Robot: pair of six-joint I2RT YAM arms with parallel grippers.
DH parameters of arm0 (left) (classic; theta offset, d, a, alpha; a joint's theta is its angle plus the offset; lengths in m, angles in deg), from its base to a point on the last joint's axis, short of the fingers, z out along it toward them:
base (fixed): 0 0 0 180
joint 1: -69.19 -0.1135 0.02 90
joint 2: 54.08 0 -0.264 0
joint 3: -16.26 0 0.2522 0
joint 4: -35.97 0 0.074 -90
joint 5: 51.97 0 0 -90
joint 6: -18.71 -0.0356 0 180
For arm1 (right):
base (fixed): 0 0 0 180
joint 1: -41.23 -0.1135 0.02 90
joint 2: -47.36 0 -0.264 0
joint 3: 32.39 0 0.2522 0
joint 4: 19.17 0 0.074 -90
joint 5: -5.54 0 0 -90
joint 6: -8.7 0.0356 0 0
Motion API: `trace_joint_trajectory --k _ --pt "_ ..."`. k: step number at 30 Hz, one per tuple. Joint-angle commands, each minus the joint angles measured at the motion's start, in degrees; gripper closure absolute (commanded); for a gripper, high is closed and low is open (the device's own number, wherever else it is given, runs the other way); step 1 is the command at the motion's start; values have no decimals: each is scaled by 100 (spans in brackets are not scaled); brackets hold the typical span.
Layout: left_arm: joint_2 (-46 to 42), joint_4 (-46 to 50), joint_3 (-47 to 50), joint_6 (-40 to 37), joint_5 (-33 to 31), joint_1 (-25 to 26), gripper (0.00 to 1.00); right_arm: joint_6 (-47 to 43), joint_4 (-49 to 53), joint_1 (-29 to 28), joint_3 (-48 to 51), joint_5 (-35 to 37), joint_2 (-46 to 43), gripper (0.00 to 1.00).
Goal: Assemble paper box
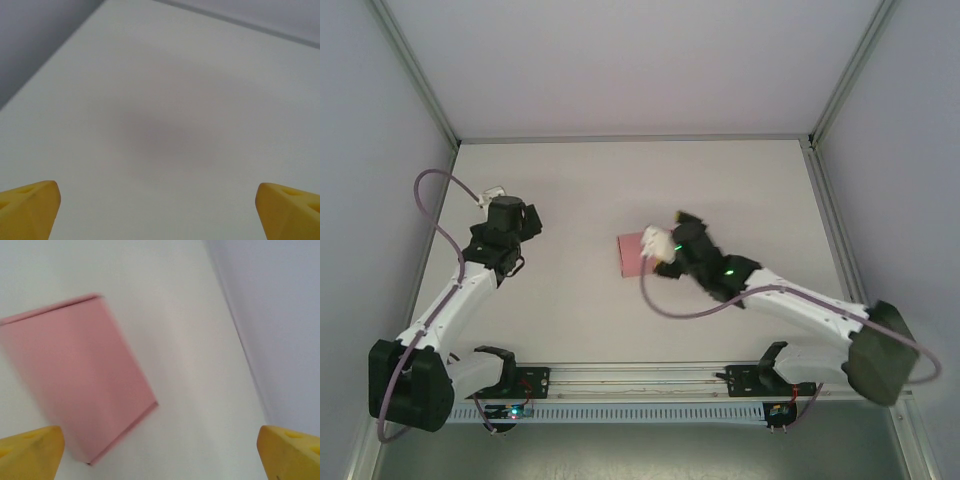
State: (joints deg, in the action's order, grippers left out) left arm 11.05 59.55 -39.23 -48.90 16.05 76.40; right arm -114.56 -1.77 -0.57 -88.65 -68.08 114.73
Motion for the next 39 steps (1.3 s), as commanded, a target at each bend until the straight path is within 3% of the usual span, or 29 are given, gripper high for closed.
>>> trace_joint_trajectory --k 1,3,6,12,16,18,19,22,24,39 --pt "281 -1817 701 -966 -319 -315 0 2085 -1558 1480 1059 -982 -563 2" --pt "469 -2570 1092 -1269 -125 -448 0 2885 -2452 2292 1753 -804 -875 1" --pt "878 -3211 1387 -1598 248 -612 0 3492 -3478 3019 2552 -691 -1221 2" --pt "1541 -4660 1665 -1697 975 -697 0 3335 -4547 3310 3188 -254 -1071 2" --pt "2620 -6778 2112 -1910 1481 -729 0 3190 -5874 3365 3299 50 116 2" --pt "2265 -5882 1992 -1889 1722 -740 0 2983 -6736 3379 3260 27 699 2" --pt "2389 -6022 1945 -1885 1658 -746 0 2922 -6975 3418 3134 -146 1048 2" --pt "2371 -5871 1889 -1983 1895 -738 0 3258 -6574 3898 2528 -998 1958 2" --pt "2422 -6033 1925 -1997 1910 -736 0 3535 -6588 4250 2472 -1607 2011 2" --pt "2393 -5932 1903 -2004 1915 -740 0 3435 -6373 4163 2393 -1453 1980 2"
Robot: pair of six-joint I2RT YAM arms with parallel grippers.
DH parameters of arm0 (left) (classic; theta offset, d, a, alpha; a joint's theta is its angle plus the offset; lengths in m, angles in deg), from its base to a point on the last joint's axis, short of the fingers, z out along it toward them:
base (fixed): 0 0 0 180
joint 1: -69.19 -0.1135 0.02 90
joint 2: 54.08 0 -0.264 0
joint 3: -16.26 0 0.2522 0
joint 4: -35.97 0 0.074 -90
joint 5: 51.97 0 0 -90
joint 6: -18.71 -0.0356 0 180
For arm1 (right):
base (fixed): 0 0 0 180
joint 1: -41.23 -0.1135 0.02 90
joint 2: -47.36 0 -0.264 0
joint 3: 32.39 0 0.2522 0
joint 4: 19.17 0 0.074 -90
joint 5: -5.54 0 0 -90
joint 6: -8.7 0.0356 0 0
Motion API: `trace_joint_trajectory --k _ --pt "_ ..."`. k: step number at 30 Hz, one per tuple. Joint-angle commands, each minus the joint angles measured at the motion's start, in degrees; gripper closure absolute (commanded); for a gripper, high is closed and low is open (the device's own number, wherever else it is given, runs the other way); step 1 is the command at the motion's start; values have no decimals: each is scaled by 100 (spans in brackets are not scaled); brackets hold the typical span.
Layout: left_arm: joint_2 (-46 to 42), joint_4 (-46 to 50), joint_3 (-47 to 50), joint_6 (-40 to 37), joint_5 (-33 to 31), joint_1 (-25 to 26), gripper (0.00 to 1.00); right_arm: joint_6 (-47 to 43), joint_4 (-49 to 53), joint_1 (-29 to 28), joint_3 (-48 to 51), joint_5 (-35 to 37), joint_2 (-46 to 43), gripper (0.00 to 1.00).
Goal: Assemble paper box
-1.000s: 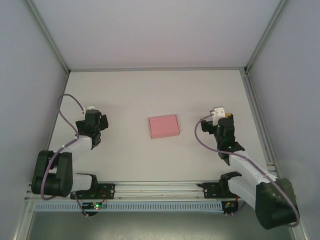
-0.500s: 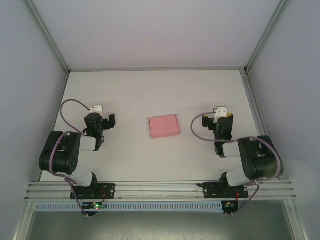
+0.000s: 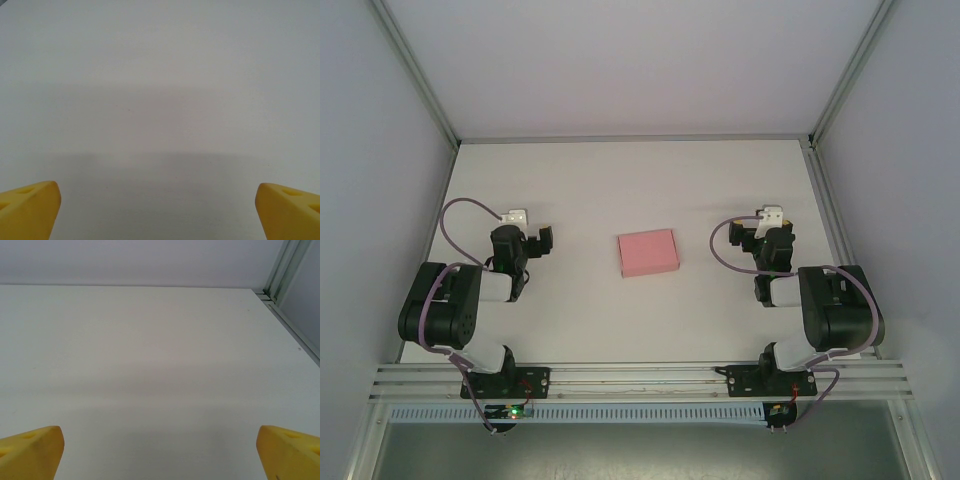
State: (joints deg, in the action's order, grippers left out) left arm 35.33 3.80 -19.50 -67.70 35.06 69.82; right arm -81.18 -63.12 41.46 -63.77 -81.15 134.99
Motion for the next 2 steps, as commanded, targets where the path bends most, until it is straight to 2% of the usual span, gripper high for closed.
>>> trace_joint_trajectory --k 1,2 --pt "-34 -349 -72 -118 12 -81 0 110 -234 -41 -94 -132 -47 2" --pt "-37 -355 -70 -122 13 -80 0 103 -233 -40 -92 -139 -60 2"
